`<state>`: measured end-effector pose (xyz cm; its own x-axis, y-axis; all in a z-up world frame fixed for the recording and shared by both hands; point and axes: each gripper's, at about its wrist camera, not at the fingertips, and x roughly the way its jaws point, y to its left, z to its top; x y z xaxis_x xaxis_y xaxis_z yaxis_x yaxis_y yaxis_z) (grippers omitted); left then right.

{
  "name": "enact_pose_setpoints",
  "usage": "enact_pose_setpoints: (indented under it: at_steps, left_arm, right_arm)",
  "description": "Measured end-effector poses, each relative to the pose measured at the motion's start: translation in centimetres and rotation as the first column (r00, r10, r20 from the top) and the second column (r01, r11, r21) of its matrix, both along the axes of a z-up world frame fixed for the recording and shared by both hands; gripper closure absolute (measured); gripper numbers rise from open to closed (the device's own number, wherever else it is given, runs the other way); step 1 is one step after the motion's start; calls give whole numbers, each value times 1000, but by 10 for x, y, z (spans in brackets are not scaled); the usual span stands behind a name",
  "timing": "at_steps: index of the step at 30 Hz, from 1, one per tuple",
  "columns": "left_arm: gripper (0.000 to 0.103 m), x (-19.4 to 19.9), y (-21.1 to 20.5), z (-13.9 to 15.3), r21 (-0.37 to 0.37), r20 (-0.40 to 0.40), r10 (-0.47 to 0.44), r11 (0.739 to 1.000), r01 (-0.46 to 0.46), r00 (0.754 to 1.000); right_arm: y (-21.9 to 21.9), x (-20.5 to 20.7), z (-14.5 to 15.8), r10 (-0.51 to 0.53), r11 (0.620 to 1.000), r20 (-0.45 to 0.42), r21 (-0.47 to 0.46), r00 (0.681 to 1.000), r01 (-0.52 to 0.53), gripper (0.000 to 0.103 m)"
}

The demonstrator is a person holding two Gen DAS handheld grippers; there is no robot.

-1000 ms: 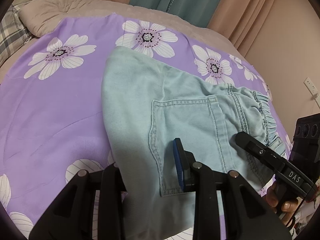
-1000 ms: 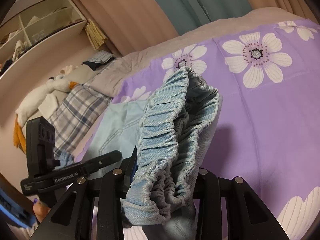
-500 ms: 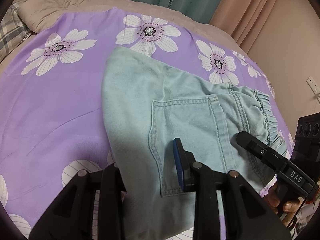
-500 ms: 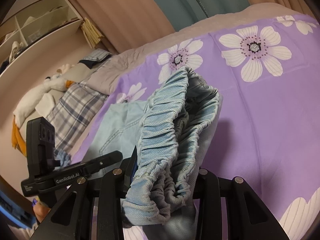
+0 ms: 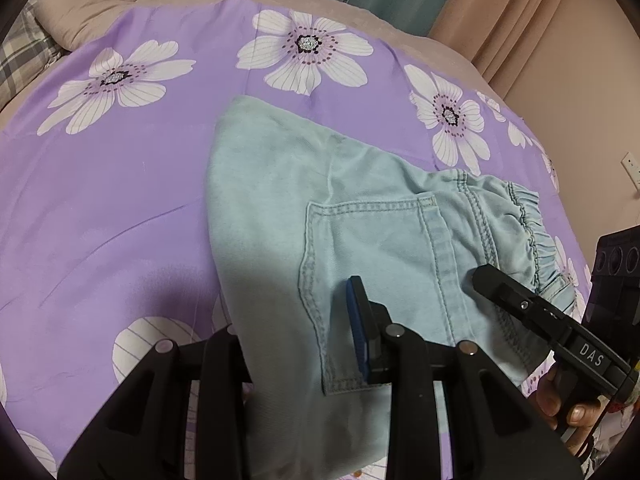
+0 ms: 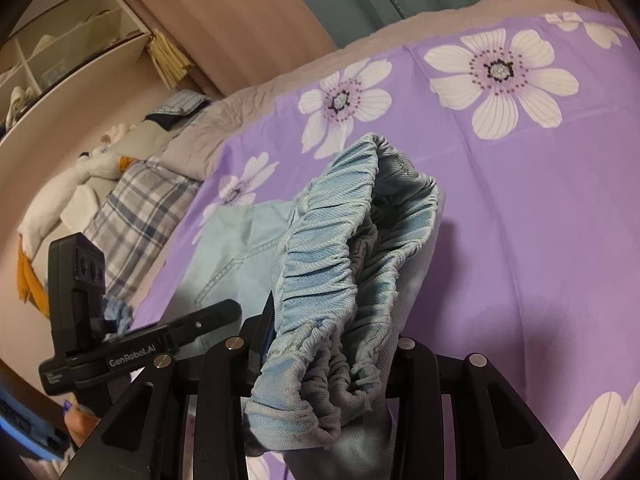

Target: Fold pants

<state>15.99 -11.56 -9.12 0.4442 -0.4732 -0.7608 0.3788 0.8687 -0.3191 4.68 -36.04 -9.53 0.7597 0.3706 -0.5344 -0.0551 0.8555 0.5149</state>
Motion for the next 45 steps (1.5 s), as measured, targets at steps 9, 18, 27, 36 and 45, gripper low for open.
enact_pose_setpoints:
  at_steps: [9,18,27,36,45]
  left_arm:
    - [74,3,-2,-6,16,-11,5,1000,-5,1000]
    - [72,6,-2,-12,60,-14,22,998,-21,1000]
    - [63,7,-3,-17,92,-26,36,995,-34,999]
    - [52,6,-5,-18,152,-12,60,987,-57,998]
    - [41,2,-5,-17,208,17,75,975,-77,997]
  right_arm:
    - [0,4,-4,-9,1000,-37,-4,999,9,66]
    - [-2,9,-11,-36,999,-98,4,995,36,66]
    - [0,9,-14,-54,998,-128,-23,990,52,66]
    - [4,11,-13,-75,995,-152,-81,986,63,64]
    - [12,10,-11,-108,976,-154,-204,982,75,51]
